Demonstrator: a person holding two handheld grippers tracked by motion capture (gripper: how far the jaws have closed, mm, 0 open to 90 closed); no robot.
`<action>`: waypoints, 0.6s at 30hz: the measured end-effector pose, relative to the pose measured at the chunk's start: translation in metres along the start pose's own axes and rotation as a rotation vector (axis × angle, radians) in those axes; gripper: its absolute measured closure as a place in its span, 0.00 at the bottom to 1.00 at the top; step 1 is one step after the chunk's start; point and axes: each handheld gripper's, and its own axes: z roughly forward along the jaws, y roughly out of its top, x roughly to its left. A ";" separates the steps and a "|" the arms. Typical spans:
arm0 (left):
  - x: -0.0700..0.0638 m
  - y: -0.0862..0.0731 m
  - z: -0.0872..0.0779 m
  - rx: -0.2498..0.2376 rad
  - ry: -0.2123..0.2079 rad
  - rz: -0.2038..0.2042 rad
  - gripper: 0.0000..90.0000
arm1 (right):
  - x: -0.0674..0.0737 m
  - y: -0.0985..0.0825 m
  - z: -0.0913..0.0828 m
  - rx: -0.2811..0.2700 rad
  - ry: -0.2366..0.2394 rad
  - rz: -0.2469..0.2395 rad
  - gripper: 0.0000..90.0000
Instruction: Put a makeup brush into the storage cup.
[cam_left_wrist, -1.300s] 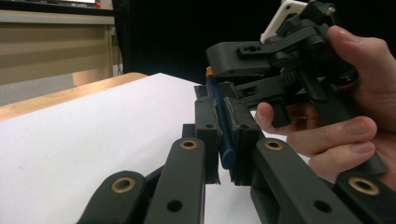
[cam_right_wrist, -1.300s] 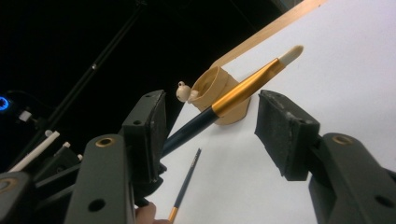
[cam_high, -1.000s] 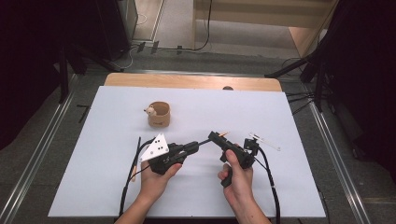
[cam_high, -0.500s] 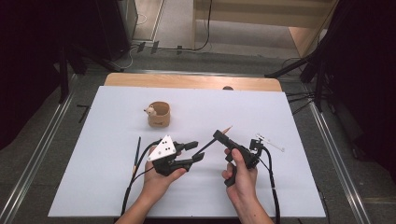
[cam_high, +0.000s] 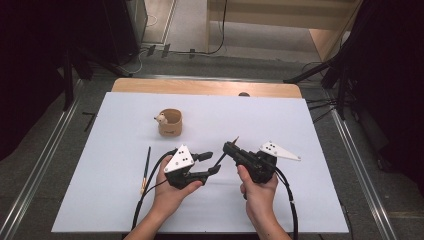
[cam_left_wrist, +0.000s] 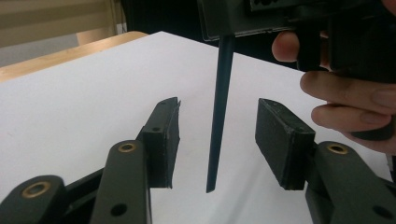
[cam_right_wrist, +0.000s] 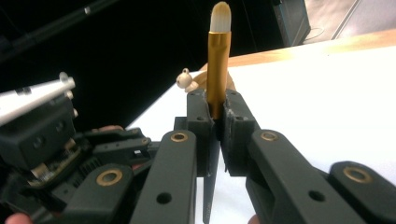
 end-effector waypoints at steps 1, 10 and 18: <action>0.000 0.001 0.000 0.001 0.001 -0.005 0.58 | 0.003 0.000 0.001 0.012 -0.006 -0.027 0.94; -0.004 0.006 0.002 0.049 0.009 -0.020 0.71 | 0.029 0.000 0.006 0.059 -0.031 -0.200 0.94; -0.002 0.006 0.003 0.065 -0.003 -0.036 0.82 | 0.034 -0.001 0.008 0.074 -0.027 -0.222 0.94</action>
